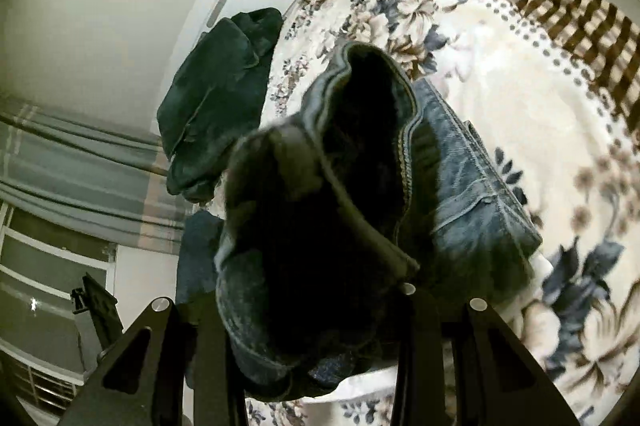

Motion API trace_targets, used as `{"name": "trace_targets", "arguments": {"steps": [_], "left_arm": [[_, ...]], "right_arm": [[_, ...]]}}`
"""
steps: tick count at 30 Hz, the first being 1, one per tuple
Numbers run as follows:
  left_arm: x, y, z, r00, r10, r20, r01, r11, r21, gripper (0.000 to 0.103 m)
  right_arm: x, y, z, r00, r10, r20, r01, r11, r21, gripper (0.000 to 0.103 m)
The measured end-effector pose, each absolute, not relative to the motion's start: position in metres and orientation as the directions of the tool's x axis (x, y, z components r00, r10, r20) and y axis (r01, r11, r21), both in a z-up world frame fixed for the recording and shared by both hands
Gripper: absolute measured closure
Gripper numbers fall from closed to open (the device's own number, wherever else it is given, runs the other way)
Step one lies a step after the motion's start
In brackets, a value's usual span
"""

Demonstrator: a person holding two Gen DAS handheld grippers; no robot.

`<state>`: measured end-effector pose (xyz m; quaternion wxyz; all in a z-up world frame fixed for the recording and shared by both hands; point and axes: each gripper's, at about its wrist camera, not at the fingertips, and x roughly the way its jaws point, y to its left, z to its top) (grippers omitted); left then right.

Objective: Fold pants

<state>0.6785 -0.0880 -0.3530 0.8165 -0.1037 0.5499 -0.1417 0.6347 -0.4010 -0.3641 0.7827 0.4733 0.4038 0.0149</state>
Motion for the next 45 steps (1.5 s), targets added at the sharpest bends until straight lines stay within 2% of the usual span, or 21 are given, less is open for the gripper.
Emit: {"name": "trace_targets", "arguments": {"steps": [4, 7, 10, 12, 13, 15, 16, 18, 21, 22, 23, 26, 31, 37, 45], "left_arm": [[0.682, -0.091, -0.355, 0.350, -0.340, -0.873, 0.113, 0.940, -0.321, 0.078], [0.683, -0.088, -0.357, 0.331, -0.333, -0.883, 0.094, 0.943, -0.320, 0.073], [0.678, -0.088, -0.355, 0.327, -0.311, -0.892, 0.074, 0.950, -0.304, 0.070], [0.672, -0.089, -0.349, 0.336, -0.288, -0.897, 0.064, 0.957, -0.284, 0.067], [0.670, -0.089, -0.347, 0.342, -0.282, -0.896, 0.058, 0.958, -0.280, 0.066], [0.665, -0.088, -0.341, 0.353, -0.268, -0.896, 0.045, 0.962, -0.270, 0.048], [0.662, -0.088, -0.338, 0.357, -0.260, -0.897, 0.042, 0.964, -0.262, 0.042], [0.655, -0.091, -0.328, 0.377, -0.239, -0.895, 0.047, 0.970, -0.239, 0.020], [0.645, -0.100, -0.316, 0.388, -0.200, -0.900, 0.074, 0.980, -0.186, 0.015], [0.642, -0.103, -0.313, 0.387, -0.186, -0.903, 0.082, 0.982, -0.168, 0.011], [0.638, -0.107, -0.308, 0.383, -0.173, -0.907, 0.092, 0.985, -0.149, 0.003], [0.623, -0.115, -0.292, 0.397, -0.148, -0.906, 0.112, 0.987, -0.112, 0.003], [0.590, -0.124, -0.248, 0.468, -0.085, -0.880, 0.112, 0.993, -0.037, 0.003], [0.539, -0.117, -0.182, 0.554, -0.042, -0.832, 0.062, 0.998, -0.010, 0.003], [0.452, -0.108, -0.089, 0.645, -0.041, -0.763, 0.055, 0.998, -0.007, 0.003]], "right_arm": [[0.646, -0.403, -0.373, 0.663, 0.403, -0.631, 0.352, 0.577, 0.737, 0.065], [0.647, -0.405, -0.376, 0.638, 0.410, -0.651, 0.362, 0.587, 0.724, 0.062], [0.642, -0.402, -0.370, 0.602, 0.410, -0.685, 0.387, 0.600, 0.700, 0.050], [0.641, -0.404, -0.369, 0.573, 0.407, -0.712, 0.407, 0.612, 0.678, 0.036], [0.638, -0.404, -0.366, 0.563, 0.404, -0.721, 0.414, 0.617, 0.669, 0.033], [0.633, -0.407, -0.362, 0.546, 0.400, -0.736, 0.426, 0.624, 0.655, 0.023], [0.630, -0.408, -0.358, 0.541, 0.395, -0.743, 0.430, 0.629, 0.648, 0.022], [0.623, -0.410, -0.349, 0.524, 0.362, -0.771, 0.444, 0.656, 0.610, 0.012], [0.612, -0.407, -0.330, 0.494, 0.265, -0.828, 0.445, 0.741, 0.503, 0.010], [0.608, -0.403, -0.320, 0.483, 0.213, -0.849, 0.436, 0.783, 0.444, 0.009], [0.604, -0.399, -0.311, 0.471, 0.162, -0.867, 0.430, 0.816, 0.386, 0.007], [0.592, -0.383, -0.282, 0.462, 0.022, -0.886, 0.389, 0.893, 0.225, 0.006], [0.569, -0.357, -0.230, 0.504, -0.106, -0.857, 0.324, 0.943, 0.074, 0.002], [0.533, -0.342, -0.158, 0.576, -0.162, -0.801, 0.306, 0.951, 0.029, 0.002], [0.451, -0.311, -0.036, 0.674, -0.174, -0.718, 0.240, 0.971, -0.010, 0.002]]}}
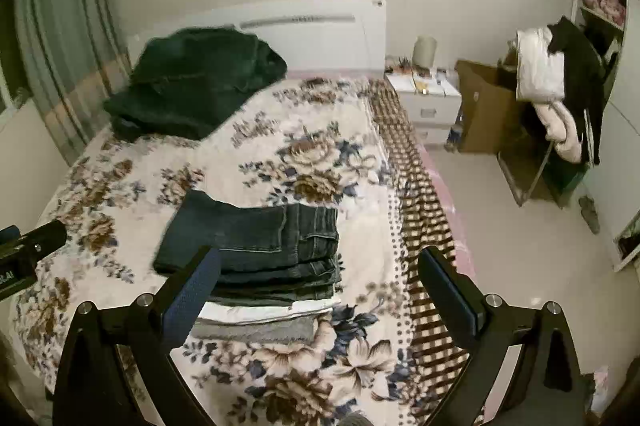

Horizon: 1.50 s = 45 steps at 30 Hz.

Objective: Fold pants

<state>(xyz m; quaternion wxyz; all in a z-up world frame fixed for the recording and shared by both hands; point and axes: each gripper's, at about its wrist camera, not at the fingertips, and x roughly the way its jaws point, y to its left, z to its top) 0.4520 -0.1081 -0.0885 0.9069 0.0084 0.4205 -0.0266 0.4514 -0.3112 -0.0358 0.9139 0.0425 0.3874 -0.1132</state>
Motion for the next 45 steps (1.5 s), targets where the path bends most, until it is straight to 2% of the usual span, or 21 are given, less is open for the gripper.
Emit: {"name": "trace_targets", "arguments": {"steps": [13, 21, 30, 45], "left_arm": [[0.312, -0.085, 0.012, 0.731, -0.090, -0.677, 0.095, 0.995, -0.031, 0.003], [0.273, -0.076, 0.024, 0.750, -0.109, -0.653, 0.106, 0.993, -0.043, 0.000], [0.258, -0.074, 0.023, 0.739, -0.100, -0.666, 0.104, 0.994, -0.034, 0.000], [0.254, -0.075, 0.015, 0.708, -0.074, -0.702, 0.091, 0.996, -0.013, 0.000]], "right_arm": [[0.266, -0.259, 0.128, 0.778, -0.217, -0.590, 0.253, 0.967, -0.023, 0.000], [0.190, -0.240, 0.179, 0.809, -0.226, -0.543, 0.266, 0.964, -0.006, 0.000], [0.173, -0.233, 0.187, 0.797, -0.229, -0.559, 0.268, 0.963, -0.013, 0.000], [0.195, -0.233, 0.161, 0.760, -0.197, -0.620, 0.236, 0.972, -0.020, 0.000]]}}
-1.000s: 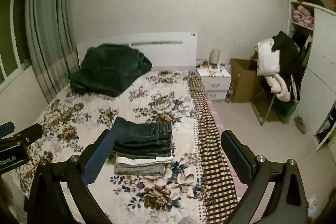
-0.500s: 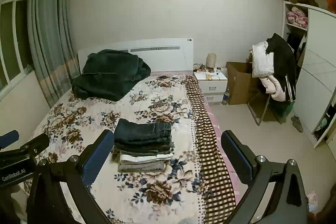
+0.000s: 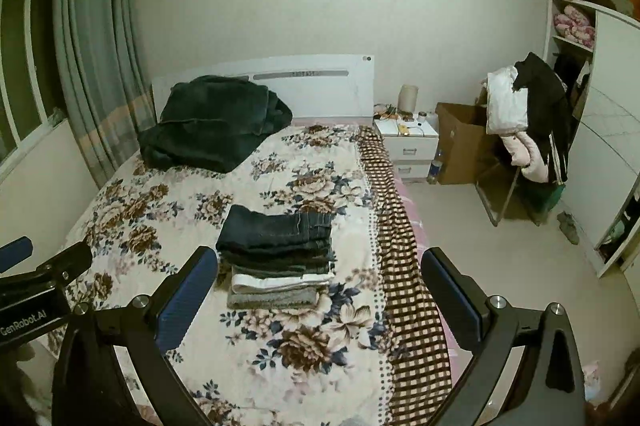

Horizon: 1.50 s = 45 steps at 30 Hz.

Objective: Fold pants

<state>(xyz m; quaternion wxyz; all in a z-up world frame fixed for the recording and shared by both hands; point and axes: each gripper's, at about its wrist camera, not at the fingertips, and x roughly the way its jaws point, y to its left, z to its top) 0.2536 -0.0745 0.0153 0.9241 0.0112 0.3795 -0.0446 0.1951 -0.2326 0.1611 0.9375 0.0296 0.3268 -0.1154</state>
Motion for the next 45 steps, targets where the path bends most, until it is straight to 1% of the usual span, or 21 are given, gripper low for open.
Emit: {"name": "trace_targets", "arguments": {"steps": [4, 17, 45], "left_arm": [[0.255, -0.074, 0.014, 0.701, -0.078, -0.709, 0.091, 0.996, -0.019, 0.000], [0.257, -0.074, 0.012, 0.708, -0.071, -0.703, 0.083, 0.996, -0.017, 0.000], [0.257, -0.068, 0.011, 0.712, -0.066, -0.699, 0.068, 0.997, -0.025, 0.000]], "right_arm": [[0.200, -0.234, 0.157, 0.749, -0.192, -0.634, 0.230, 0.973, -0.023, 0.000], [0.206, -0.232, 0.159, 0.753, -0.196, -0.628, 0.225, 0.974, -0.034, 0.000], [0.204, -0.222, 0.144, 0.746, -0.181, -0.641, 0.212, 0.977, -0.029, 0.000]]}}
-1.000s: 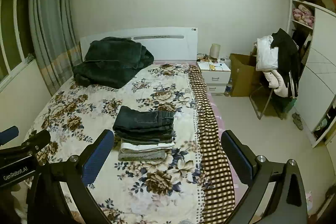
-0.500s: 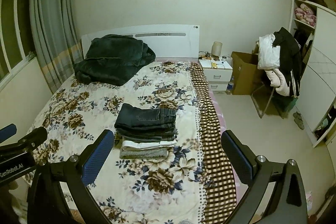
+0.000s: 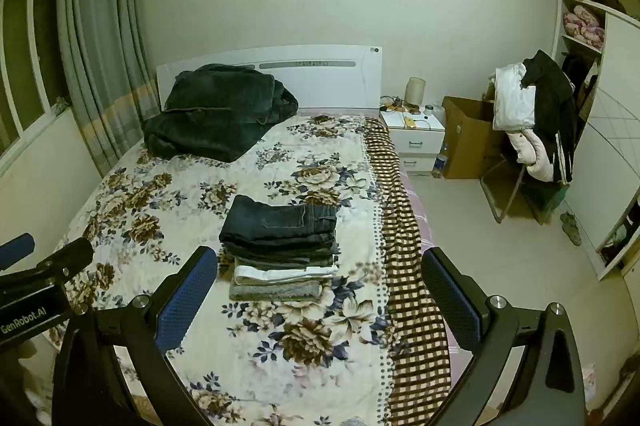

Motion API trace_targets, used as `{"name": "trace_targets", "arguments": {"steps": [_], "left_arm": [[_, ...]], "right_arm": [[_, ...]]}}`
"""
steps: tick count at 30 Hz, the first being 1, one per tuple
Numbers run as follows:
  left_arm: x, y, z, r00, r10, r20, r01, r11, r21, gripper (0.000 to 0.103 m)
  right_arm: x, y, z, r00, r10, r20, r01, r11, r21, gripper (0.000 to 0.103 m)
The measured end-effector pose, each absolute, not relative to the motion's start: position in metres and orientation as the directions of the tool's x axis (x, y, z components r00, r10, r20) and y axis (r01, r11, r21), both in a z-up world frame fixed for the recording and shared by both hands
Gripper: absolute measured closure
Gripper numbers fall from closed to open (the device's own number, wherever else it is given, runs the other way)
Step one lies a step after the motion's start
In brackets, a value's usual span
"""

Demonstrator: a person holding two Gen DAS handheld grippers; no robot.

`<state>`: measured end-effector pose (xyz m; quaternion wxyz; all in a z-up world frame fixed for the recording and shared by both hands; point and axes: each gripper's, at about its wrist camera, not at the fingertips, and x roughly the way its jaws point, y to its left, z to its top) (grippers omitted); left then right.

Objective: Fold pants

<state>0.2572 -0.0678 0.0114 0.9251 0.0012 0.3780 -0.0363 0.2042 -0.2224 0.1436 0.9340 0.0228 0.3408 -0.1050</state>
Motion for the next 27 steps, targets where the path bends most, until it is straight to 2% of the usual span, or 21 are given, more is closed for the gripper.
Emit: {"name": "trace_targets", "arguments": {"steps": [27], "left_arm": [[0.257, -0.076, 0.016, 0.723, -0.075, -0.686, 0.084, 0.996, -0.020, 0.000]], "right_arm": [[0.202, -0.230, 0.154, 0.752, -0.174, -0.636, 0.203, 0.979, -0.028, 0.000]]}}
